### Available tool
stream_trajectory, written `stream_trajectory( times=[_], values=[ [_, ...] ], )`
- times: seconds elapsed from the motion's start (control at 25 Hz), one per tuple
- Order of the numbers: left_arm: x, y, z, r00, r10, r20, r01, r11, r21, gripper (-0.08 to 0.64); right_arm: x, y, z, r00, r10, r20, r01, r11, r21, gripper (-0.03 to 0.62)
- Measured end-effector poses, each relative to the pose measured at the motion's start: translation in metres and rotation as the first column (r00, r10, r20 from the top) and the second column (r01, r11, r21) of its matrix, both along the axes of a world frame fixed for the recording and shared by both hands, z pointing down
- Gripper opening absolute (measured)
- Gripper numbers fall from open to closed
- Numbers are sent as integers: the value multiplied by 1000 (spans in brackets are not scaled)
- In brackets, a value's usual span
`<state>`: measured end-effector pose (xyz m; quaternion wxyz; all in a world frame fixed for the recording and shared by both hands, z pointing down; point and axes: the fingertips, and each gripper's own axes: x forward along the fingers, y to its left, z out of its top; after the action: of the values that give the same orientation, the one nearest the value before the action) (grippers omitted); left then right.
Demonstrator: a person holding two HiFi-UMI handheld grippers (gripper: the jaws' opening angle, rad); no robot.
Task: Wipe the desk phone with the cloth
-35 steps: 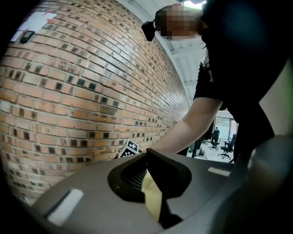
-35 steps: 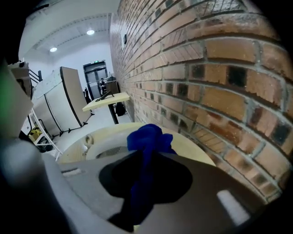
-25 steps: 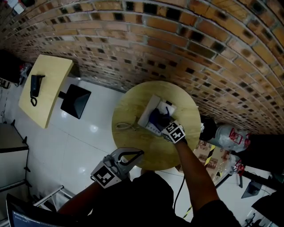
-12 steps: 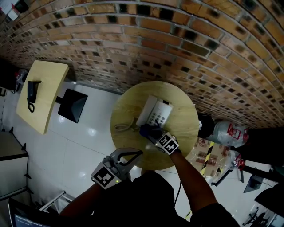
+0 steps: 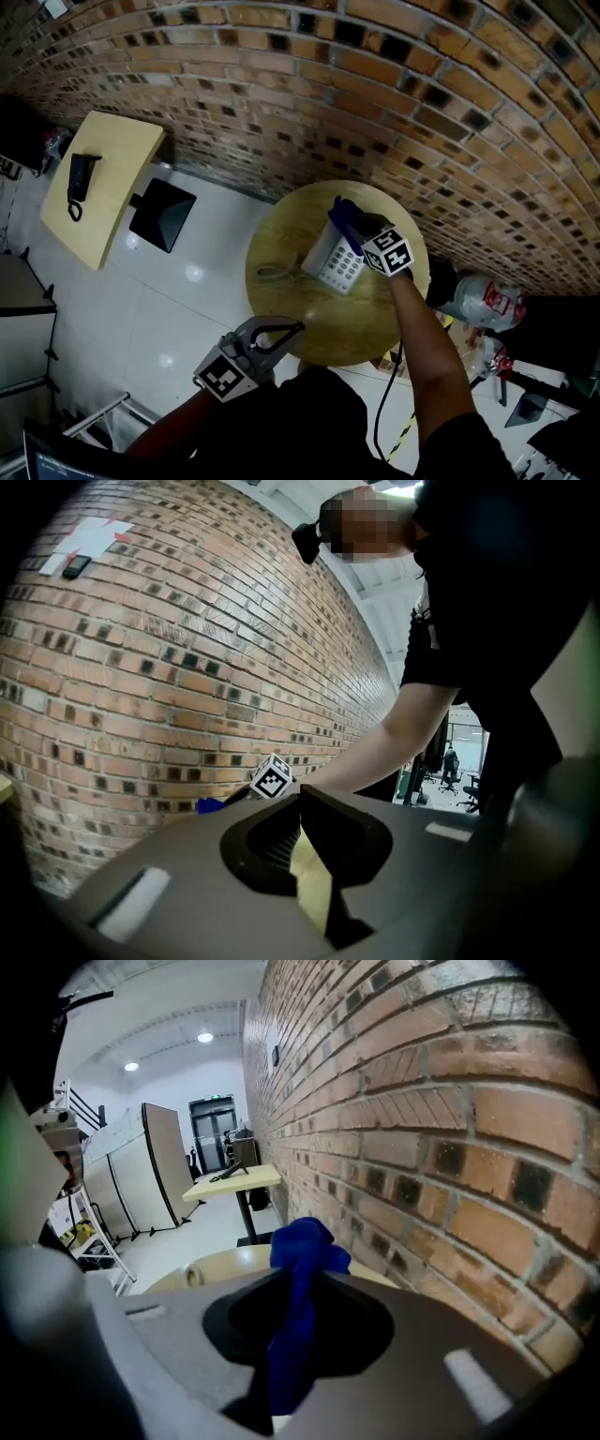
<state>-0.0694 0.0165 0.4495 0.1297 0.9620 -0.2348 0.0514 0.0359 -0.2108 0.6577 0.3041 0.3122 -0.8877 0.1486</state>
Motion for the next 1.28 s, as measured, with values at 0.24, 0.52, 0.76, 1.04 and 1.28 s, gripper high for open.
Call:
stream_trajectory(
  times=[0.24,0.52,0.76,1.04,1.28],
  values=[
    [-10,-2,-2,998,26,53,-33,990,137,2,-27,-19,25,999,-39,-38,37,998,-45,66],
    [-18,-5,0,1000,-8,28,4,994,114,2,-70,36,31,994,-105,-4,105,991,-79,66],
    [-15,-7,5,1000,-18,-2,18,1000,24,2,-118,115,59,985,-161,70,170,971,-168,66],
    [-4,0,9,1000,22,18,-22,1000,7,2,-132,163,94,983,-158,97,178,947,-267,66],
    [9,5,3,995,94,18,-95,992,81,2,-120,156,50,982,-104,159,132,975,-180,66]
  ],
)
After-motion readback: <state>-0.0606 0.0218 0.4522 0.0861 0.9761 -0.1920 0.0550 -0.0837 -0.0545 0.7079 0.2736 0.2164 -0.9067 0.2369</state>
